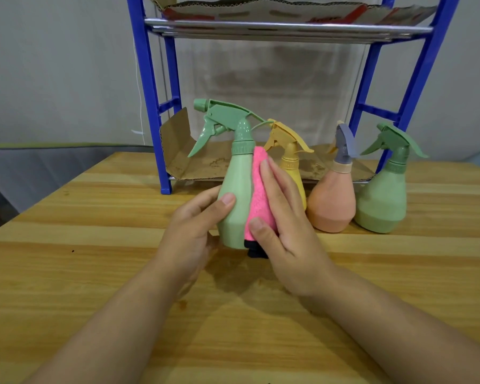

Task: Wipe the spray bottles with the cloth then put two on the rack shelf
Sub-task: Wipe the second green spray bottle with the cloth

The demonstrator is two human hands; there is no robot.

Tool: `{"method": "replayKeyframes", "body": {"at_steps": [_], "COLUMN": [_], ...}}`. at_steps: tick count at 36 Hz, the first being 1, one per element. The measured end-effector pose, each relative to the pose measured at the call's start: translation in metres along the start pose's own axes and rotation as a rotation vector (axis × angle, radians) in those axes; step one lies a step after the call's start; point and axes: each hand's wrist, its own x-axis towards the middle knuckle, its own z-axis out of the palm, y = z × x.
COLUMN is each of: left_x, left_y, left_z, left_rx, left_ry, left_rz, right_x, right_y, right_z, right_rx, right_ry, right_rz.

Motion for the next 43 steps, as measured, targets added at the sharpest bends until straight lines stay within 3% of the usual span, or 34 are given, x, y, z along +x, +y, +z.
{"method": "replayKeyframes", "body": {"at_steps": [7, 11, 18, 26, 36, 38, 43], "left_x": [0.001, 0.001, 0.003, 0.003, 0.001, 0.001, 0.001], "left_y": [-0.002, -0.003, -0.006, -0.001, -0.002, -0.003, -0.005], "left_z": [0.001, 0.004, -0.003, -0.003, -0.006, -0.007, -0.006], "left_rx": [-0.049, -0.056, 0.031, -0.204, -0.006, -0.035, -0.21], "left_ry": [0.009, 0.015, -0.072, -0.094, -0.182, -0.172, -0.174], "left_rz": [-0.044, -0.061, -0.095, -0.101, -0.008, 0.011, -0.044], "right_x": [0.005, 0.004, 0.005, 0.001, 0.001, 0.003, 0.005], "right_y": [0.007, 0.01, 0.007, 0.004, 0.007, 0.007, 0.002], "right_z": [-0.006, 0.002, 0.0, -0.003, -0.006, -0.007, -0.012], "right_rx": [0.549, 0.458, 0.352, 0.215, 0.094, 0.165, 0.668], "right_ry": [0.048, 0.138, 0.144, 0.159, 0.115, 0.118, 0.088], "right_rz": [0.169, 0.206, 0.17, -0.045, -0.021, -0.027, 0.111]}}
